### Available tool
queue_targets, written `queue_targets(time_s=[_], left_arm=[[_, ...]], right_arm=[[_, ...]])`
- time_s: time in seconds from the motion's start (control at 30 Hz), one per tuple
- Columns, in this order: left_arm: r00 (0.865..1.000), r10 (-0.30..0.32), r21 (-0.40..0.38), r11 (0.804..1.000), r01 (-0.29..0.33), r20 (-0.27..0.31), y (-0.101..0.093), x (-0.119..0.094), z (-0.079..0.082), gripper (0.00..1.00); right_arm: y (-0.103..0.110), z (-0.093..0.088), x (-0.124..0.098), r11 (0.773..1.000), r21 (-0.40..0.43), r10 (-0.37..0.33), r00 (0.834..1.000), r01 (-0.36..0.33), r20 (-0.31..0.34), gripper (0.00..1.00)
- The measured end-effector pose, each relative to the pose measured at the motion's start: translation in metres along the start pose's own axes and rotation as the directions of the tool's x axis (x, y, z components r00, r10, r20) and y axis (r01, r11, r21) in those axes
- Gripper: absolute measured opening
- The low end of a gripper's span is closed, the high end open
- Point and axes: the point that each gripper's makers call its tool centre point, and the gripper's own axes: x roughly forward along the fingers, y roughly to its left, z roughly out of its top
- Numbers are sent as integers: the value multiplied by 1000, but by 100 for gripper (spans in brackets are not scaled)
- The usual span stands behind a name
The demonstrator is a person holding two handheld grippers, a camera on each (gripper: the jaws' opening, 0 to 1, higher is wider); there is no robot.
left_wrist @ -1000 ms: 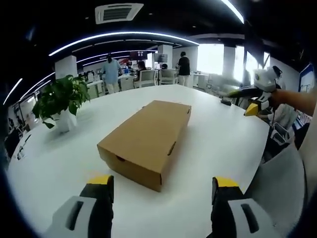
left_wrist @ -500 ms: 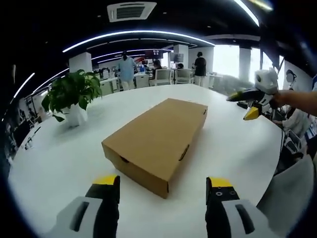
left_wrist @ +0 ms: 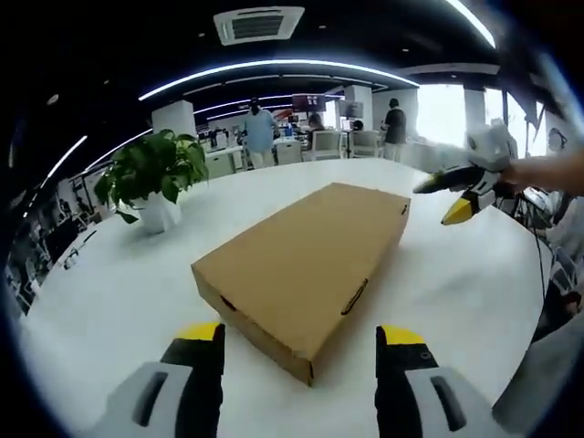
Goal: Operate the shoe box by opening the lid, removing the specified soft item, and placing it in the target area until the item is outside and the box remains undamaged.
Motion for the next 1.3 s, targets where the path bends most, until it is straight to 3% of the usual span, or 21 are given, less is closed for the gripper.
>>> queue_targets(time_s=[0.2, 0.37, 0.57, 0.87, 1.3], left_arm=[[1000, 22, -28, 999, -22, 1, -6, 7, -7, 68], [997, 70, -34, 997, -69, 17, 1, 11, -2, 64], [997, 79, -58, 995, -78, 12, 5, 11, 0, 55], [995, 96, -53, 994, -96, 4, 3, 12, 0, 55], [998, 63, -40, 997, -63, -17, 9, 8, -3, 54]], right_arm=[[-8, -6, 14, 1000, 2, 30, 999, -30, -14, 56], [-12, -5, 23, 999, -1, 53, 998, -53, -26, 54], [-16, 2, 32, 998, -4, 63, 998, -63, -19, 47], [-17, 3, 37, 998, 4, 61, 998, -61, -28, 44], [-6, 2, 34, 999, 25, 32, 997, -30, -66, 43]])
